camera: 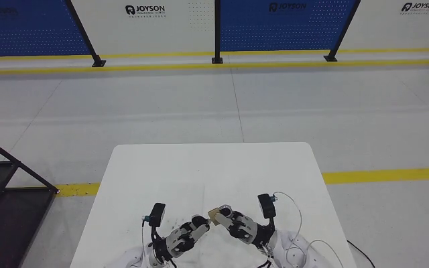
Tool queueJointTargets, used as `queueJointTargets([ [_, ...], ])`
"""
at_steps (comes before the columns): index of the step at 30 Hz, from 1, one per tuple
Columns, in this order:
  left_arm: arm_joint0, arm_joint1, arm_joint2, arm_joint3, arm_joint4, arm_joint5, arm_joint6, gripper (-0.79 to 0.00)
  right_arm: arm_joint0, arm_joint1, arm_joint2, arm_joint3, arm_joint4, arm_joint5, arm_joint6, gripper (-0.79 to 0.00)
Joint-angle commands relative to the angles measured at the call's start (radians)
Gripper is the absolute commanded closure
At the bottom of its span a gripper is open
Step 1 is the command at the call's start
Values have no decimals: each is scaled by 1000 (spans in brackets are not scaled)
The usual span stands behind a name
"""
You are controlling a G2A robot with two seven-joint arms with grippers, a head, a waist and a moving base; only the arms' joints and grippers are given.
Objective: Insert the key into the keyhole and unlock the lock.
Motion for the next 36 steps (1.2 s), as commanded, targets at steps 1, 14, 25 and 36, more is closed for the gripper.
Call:
queueJointTargets([
  [1,-8,2,9,5,0,0,7,-194,0,0,-2,-1,-4,3,0,0],
  [14,-37,11,45,28,10,0,42,0,-1,-2,-16,-2,-29,17,-5,0],
  [25,-36,10,25,37,70,11,77,0,-3,-3,-22,-4,-46,35,-19,0],
  [36,0,-7,-5,13,202,111,149,0,-17,-3,-21,-19,-69,83,-44,0],
])
